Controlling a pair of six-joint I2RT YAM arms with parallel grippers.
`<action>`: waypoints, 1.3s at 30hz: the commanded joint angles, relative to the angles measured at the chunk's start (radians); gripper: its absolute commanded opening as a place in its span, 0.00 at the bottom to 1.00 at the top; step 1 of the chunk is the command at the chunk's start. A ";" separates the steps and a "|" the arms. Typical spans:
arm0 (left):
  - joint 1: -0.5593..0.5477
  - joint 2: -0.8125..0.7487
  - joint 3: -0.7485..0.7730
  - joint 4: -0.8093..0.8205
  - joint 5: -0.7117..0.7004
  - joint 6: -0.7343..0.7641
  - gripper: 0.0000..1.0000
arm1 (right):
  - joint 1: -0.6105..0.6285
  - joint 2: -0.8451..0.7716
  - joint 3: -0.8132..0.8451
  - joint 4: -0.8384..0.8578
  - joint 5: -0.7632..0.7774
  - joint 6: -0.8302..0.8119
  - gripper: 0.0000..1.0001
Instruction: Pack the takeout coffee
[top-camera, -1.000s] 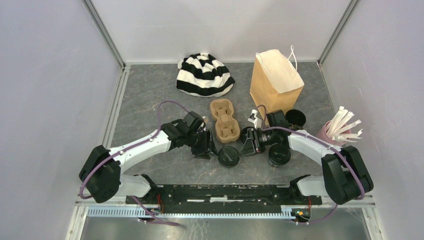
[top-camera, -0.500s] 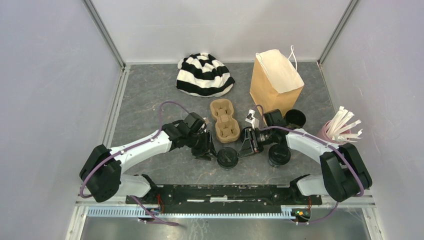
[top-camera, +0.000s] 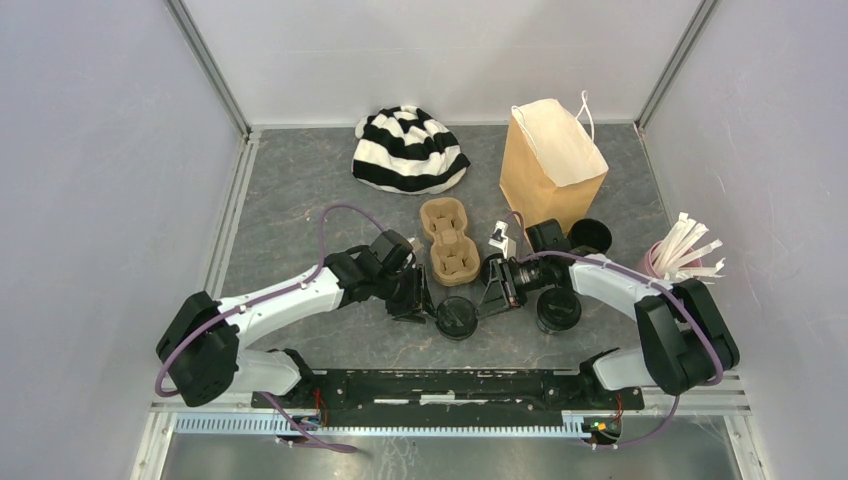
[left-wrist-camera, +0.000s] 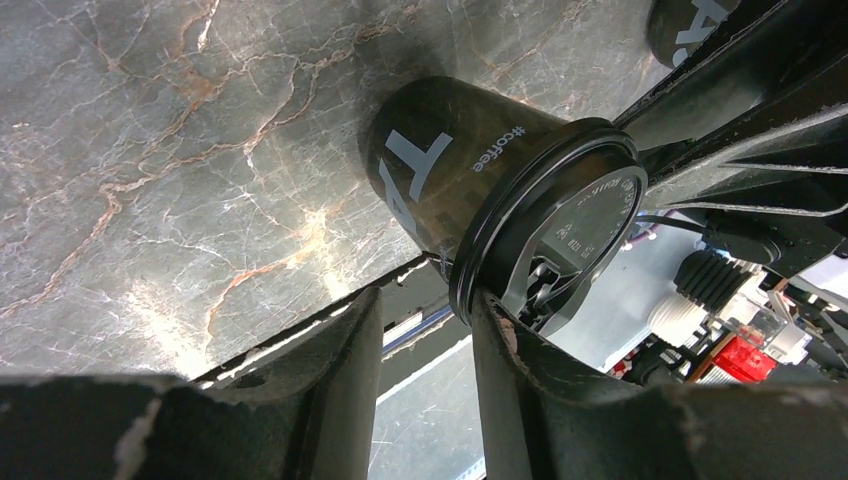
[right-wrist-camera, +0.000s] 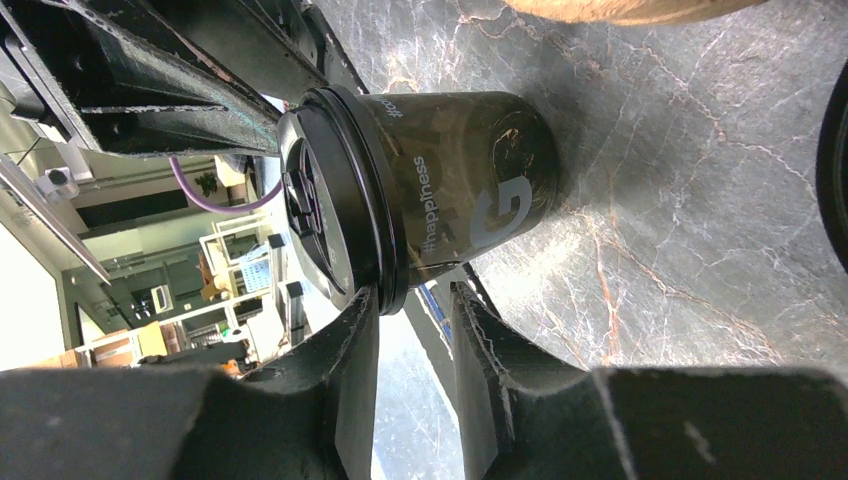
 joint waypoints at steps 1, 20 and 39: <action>-0.067 0.135 -0.145 -0.093 -0.176 -0.009 0.44 | 0.036 0.077 -0.047 -0.081 0.376 -0.145 0.34; -0.067 0.097 0.135 -0.217 -0.181 0.038 0.49 | 0.090 -0.015 0.104 -0.090 0.252 -0.089 0.38; -0.065 0.053 0.237 -0.310 -0.225 0.066 0.58 | 0.062 -0.080 0.183 -0.147 0.269 -0.068 0.41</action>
